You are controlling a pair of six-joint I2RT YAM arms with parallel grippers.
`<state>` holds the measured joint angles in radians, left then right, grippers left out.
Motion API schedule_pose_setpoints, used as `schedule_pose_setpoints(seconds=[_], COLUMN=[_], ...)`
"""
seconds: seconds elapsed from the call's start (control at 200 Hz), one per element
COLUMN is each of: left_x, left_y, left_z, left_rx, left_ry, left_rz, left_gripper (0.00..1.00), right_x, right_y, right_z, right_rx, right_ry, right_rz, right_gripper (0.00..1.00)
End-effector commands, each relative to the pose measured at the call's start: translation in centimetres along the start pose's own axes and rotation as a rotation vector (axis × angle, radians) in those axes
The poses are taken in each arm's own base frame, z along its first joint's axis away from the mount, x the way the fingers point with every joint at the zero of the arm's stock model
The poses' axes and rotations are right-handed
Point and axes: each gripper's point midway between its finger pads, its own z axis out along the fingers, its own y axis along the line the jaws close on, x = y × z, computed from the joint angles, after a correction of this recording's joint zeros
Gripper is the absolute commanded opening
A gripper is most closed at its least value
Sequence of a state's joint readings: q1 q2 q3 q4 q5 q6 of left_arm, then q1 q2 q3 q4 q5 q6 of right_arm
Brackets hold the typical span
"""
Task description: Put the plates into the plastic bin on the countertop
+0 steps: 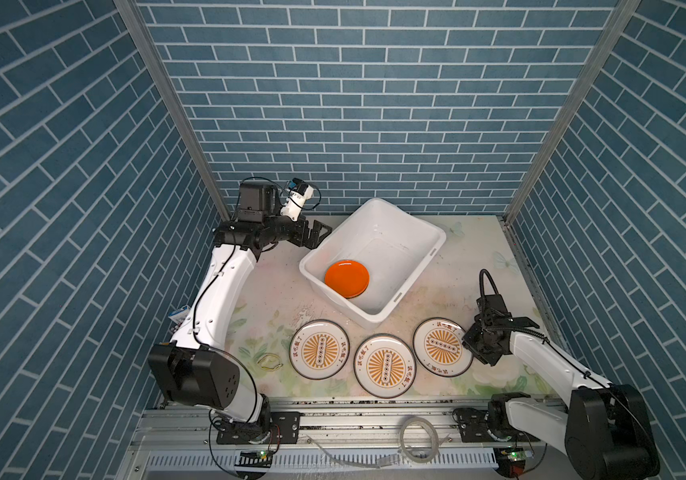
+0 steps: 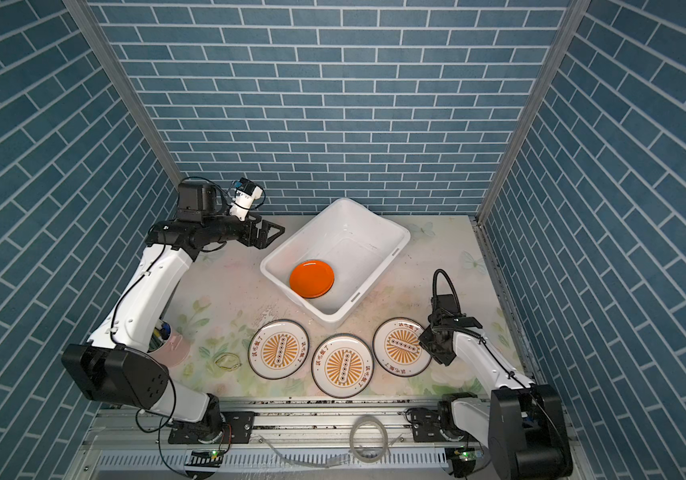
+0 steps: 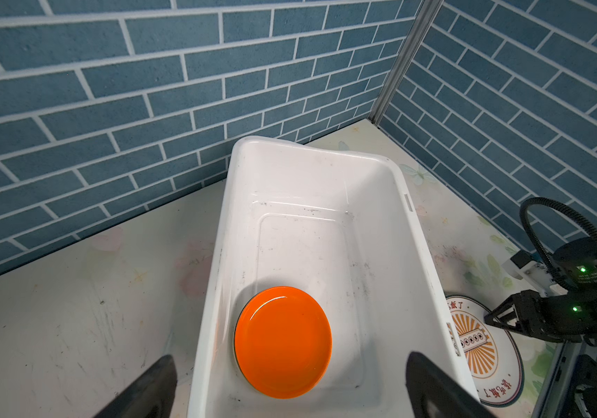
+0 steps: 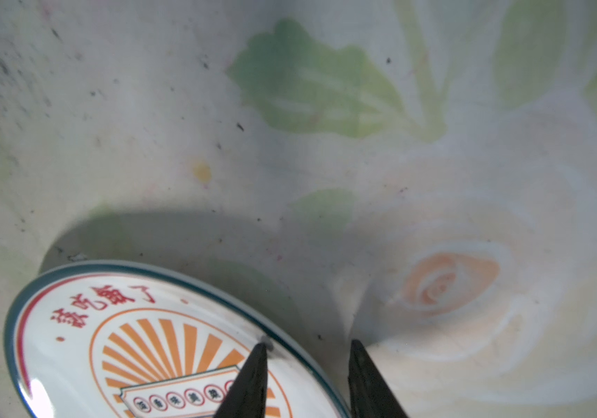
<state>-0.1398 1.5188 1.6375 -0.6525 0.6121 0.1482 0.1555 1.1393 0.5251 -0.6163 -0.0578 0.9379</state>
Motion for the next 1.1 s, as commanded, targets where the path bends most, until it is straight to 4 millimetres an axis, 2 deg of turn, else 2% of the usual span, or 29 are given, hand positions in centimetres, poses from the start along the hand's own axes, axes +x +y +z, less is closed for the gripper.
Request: schedule_pose_setpoints(seconds=[0.0, 0.1, 0.315, 0.95, 1.095], left_x=[0.1, 0.2, 0.2, -0.2, -0.1], left_y=[-0.2, -0.2, 0.0, 0.1, 0.1], left_z=[0.1, 0.1, 0.0, 0.1, 0.1], left_rx=[-0.001, -0.002, -0.011, -0.013, -0.013], left_ry=[-0.005, -0.003, -0.002, -0.007, -0.006], left_rz=[0.003, 0.0, 0.006, 0.01, 0.01], left_gripper=[1.0, 1.0, 1.0, 1.0, 1.0], right_x=[-0.9, -0.9, -1.4, -2.5, -2.4], right_y=[1.5, 2.7, 2.5, 1.7, 2.9], right_z=[0.0, 0.0, 0.3, 0.4, 0.3], right_rx=[-0.054, -0.09, -0.039, -0.101, -0.178], right_ry=[-0.015, 0.005, 0.019, -0.017, 0.0], right_rz=[-0.005, -0.045, -0.087, 0.099, 0.072], right_gripper=[0.38, 0.39, 0.37, 0.27, 0.3])
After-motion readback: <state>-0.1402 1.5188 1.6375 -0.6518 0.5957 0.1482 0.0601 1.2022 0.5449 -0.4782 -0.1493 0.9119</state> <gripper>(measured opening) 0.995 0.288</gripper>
